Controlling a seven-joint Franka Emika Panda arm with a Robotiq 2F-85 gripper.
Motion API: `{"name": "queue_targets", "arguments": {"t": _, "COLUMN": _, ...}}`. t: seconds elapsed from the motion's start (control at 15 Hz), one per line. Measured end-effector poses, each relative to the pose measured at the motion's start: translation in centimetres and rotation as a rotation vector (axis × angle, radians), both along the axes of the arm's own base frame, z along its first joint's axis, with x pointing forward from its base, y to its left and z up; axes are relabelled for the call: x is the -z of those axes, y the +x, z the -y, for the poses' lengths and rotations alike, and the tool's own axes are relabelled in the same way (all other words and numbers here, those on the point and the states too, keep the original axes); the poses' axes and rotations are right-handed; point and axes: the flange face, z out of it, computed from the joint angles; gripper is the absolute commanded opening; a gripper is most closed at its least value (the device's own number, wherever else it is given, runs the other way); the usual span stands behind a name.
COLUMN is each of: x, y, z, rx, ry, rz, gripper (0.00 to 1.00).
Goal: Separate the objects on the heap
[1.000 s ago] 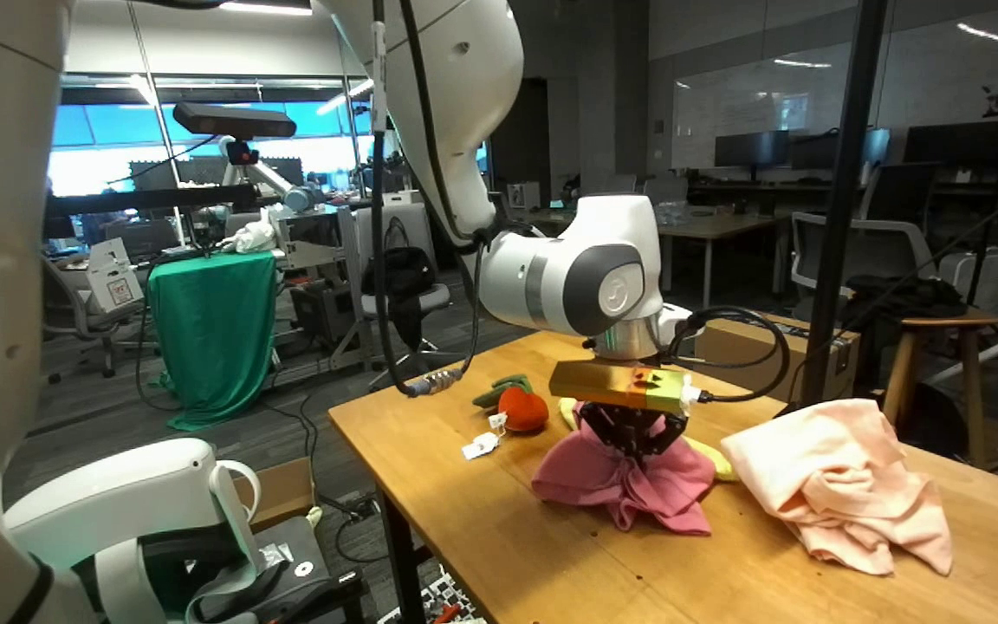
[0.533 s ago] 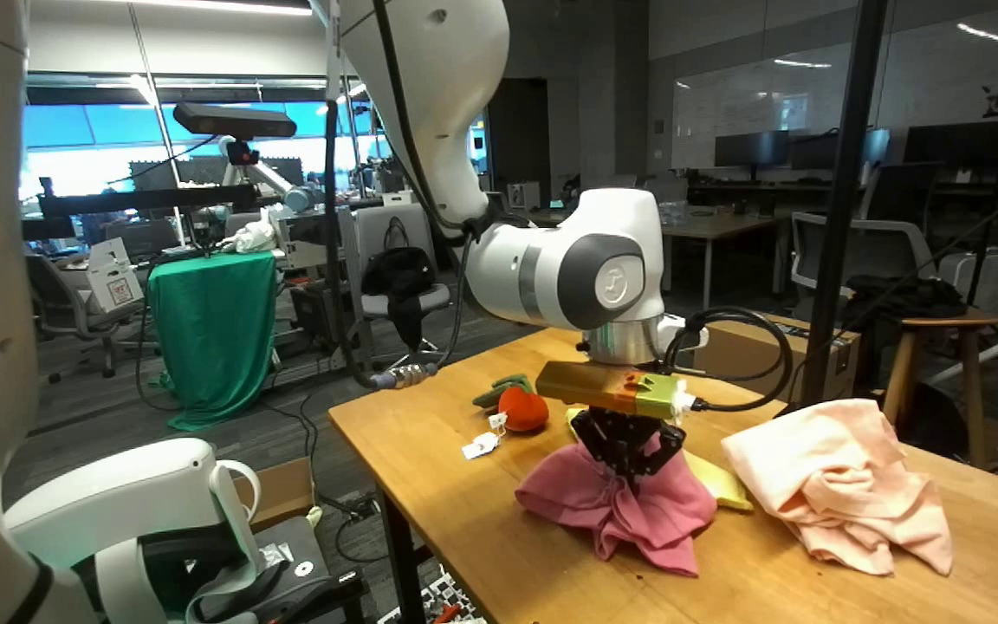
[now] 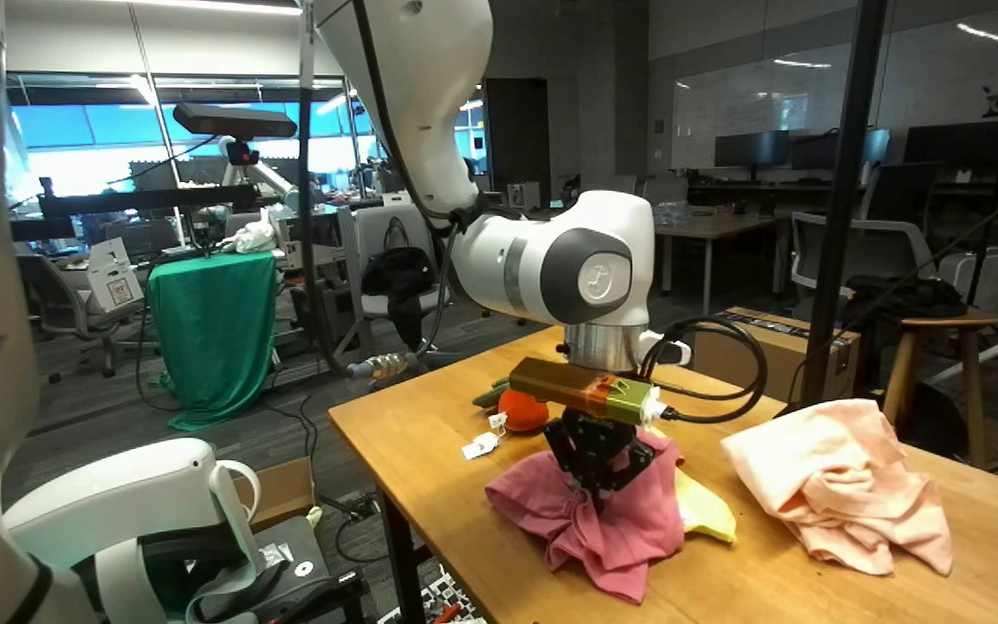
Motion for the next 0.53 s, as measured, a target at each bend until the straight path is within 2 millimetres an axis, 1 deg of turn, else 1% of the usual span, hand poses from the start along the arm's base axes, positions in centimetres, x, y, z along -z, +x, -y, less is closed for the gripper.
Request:
{"name": "queue_targets", "arguments": {"t": 0.07, "x": 0.04, "y": -0.07, "z": -0.06, "rx": 0.000, "ry": -0.001, "rz": -0.005, "gripper": 0.42}}
{"name": "queue_targets", "arguments": {"t": 0.33, "x": -0.08, "y": 0.02, "z": -0.17, "rx": 0.008, "ry": -0.004, "rz": -0.009, "gripper": 0.72}}
{"name": "queue_targets", "arguments": {"t": 0.53, "x": -0.90, "y": 0.67, "z": -0.41, "rx": 0.029, "ry": -0.007, "rz": 0.013, "gripper": 0.94}}
